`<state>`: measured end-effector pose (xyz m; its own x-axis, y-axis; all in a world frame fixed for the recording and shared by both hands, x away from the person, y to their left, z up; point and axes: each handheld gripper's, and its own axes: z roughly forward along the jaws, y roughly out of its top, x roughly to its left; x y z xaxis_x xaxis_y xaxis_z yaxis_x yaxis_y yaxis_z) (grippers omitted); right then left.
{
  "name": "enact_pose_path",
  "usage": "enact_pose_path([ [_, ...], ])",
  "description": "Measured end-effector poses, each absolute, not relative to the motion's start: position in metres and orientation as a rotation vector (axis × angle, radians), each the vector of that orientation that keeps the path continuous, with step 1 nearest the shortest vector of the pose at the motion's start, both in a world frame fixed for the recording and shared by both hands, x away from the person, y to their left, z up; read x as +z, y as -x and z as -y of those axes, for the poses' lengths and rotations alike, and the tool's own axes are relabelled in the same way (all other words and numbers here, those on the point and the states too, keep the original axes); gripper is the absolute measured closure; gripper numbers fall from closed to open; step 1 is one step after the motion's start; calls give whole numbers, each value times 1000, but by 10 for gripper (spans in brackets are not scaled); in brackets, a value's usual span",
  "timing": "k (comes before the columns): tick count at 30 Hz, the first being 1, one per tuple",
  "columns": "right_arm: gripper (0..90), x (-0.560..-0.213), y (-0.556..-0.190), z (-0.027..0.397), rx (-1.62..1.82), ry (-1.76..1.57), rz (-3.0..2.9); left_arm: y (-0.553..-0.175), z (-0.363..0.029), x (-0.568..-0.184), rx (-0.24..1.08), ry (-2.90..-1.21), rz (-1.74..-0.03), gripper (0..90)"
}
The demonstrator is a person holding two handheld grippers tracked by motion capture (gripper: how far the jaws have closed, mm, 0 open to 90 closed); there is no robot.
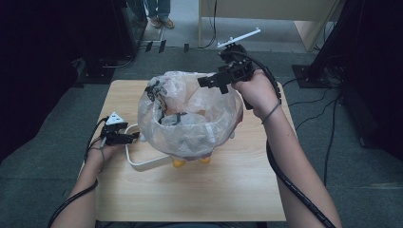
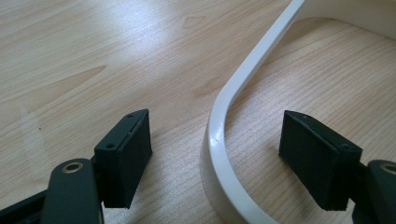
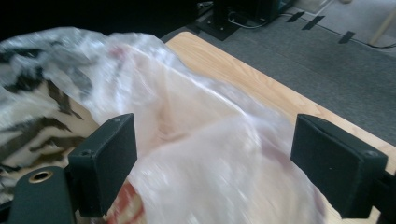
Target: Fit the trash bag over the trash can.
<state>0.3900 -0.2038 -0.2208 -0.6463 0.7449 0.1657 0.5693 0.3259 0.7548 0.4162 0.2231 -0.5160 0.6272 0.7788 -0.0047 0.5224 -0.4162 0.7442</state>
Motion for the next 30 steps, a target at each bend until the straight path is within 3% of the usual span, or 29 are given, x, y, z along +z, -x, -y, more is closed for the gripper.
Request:
enact_pose_path([
  [17, 146, -223, -347, 272, 1263, -1175, -2241, -415, -223, -516, 450, -2112, -1023, 254],
  [30, 146, -284, -314, 326, 1154, -1338, -1919, -415, -223, -516, 452, -2108, -1027, 254],
])
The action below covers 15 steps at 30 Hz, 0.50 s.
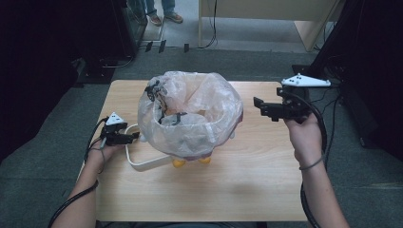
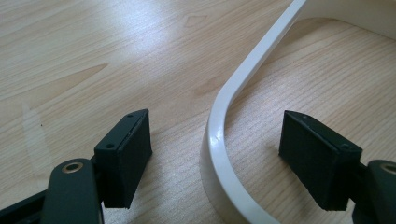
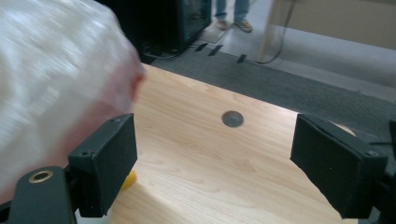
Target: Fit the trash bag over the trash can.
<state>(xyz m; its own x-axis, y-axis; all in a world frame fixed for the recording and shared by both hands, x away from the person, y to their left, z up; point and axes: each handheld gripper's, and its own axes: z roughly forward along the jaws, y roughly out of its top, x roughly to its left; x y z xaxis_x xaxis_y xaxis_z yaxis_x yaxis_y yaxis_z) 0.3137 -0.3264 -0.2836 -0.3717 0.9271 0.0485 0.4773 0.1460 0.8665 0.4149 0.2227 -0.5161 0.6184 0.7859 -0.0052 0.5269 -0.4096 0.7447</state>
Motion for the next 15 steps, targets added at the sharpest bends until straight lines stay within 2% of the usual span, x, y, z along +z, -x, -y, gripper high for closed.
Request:
enact_pose_path([
  [5, 145, -322, -307, 332, 1083, -1376, -1860, -415, -223, -516, 452, -2109, -1027, 254],
  [15, 146, -424, -293, 331, 1010, -1443, -1849, -415, -223, -516, 454, -2108, -1029, 254],
])
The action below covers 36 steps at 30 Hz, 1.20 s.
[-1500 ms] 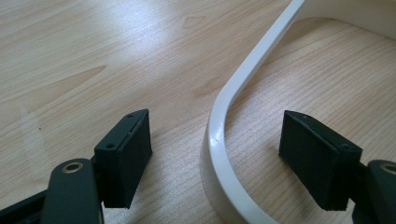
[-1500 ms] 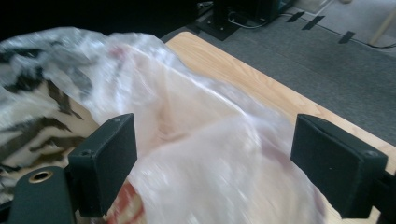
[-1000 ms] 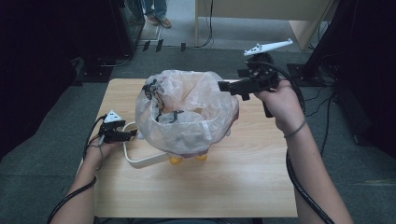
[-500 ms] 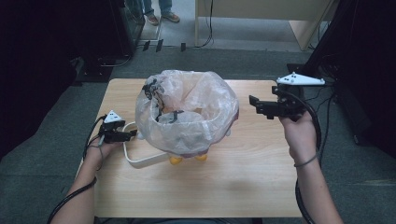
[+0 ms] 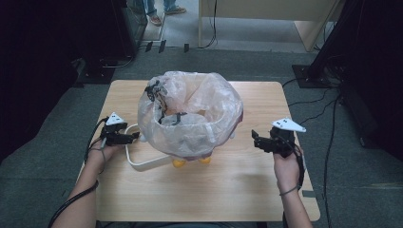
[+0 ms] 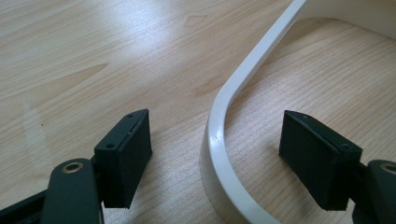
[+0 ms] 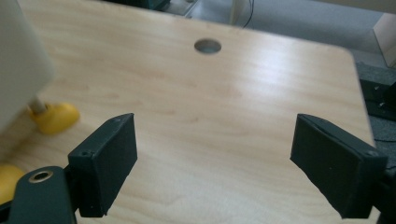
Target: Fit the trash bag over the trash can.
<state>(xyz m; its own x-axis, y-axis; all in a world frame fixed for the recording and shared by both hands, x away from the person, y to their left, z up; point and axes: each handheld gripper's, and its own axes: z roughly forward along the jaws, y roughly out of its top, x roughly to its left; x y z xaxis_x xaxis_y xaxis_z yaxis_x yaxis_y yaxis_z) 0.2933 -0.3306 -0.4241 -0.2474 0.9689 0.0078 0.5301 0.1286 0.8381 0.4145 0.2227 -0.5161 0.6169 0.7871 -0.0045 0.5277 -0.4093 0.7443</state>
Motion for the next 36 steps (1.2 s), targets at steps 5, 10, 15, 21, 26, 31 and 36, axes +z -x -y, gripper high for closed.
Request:
enact_pose_path([
  [5, 146, -459, -288, 330, 1002, -1463, -1851, -414, -223, -516, 454, -2105, -1033, 254],
  [10, 146, -484, -287, 331, 1022, -1482, -1891, -414, -223, -516, 455, -2106, -1034, 254],
  [15, 146, -503, -287, 333, 985, -1484, -1885, -414, -223, -516, 454, -2106, -1034, 254],
  [21, 146, -520, -293, 338, 917, -1500, -1901, -414, -223, -516, 454, -2106, -1033, 252],
  [26, 146, -521, -295, 341, 890, -1519, -1917, -414, -223, -516, 454, -2106, -1033, 252],
  [31, 143, -523, -296, 342, 861, -1538, -1951, -414, -223, -516, 454, -2107, -1032, 252],
  [36, 135, -523, -298, 344, 871, -1584, -1942, -414, -223, -516, 453, -2108, -1032, 250],
])
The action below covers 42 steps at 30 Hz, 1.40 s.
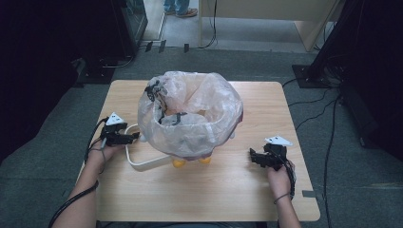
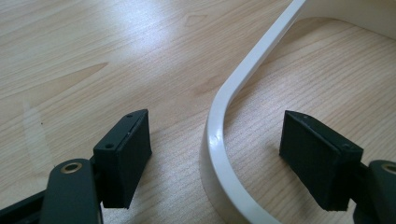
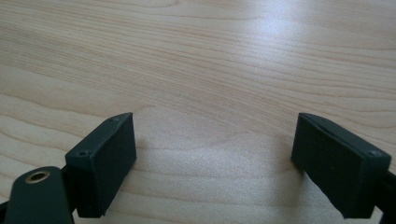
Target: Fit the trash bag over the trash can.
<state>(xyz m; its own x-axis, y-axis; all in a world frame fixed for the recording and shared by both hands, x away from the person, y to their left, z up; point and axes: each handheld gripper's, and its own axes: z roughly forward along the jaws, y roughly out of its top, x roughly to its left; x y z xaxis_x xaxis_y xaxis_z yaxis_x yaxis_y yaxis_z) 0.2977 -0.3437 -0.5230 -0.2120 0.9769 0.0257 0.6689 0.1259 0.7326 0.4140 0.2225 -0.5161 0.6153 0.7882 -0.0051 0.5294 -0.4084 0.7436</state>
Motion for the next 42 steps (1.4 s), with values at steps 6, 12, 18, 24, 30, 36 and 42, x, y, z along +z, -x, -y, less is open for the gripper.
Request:
enact_pose_path([
  [6, 108, -523, -298, 344, 864, -1596, -1934, -414, -223, -516, 453, -2104, -1032, 267],
  [12, 81, -523, -299, 344, 851, -1616, -1922, -415, -226, -515, 448, -2105, -1012, 354],
  [18, 71, -524, -300, 344, 850, -1622, -1918, -417, -227, -512, 425, -2120, -1023, 426],
  [24, 71, -524, -300, 344, 849, -1620, -1919, -418, -227, -511, 422, -2124, -1021, 439],
  [30, 67, -524, -300, 344, 847, -1621, -1920, -419, -228, -511, 418, -2115, -1034, 437],
  [36, 67, -524, -300, 344, 847, -1621, -1920, -419, -229, -511, 414, -2110, -1032, 521],
  [42, 67, -524, -300, 343, 847, -1621, -1919, -421, -228, -510, 403, -2112, -1019, 642],
])
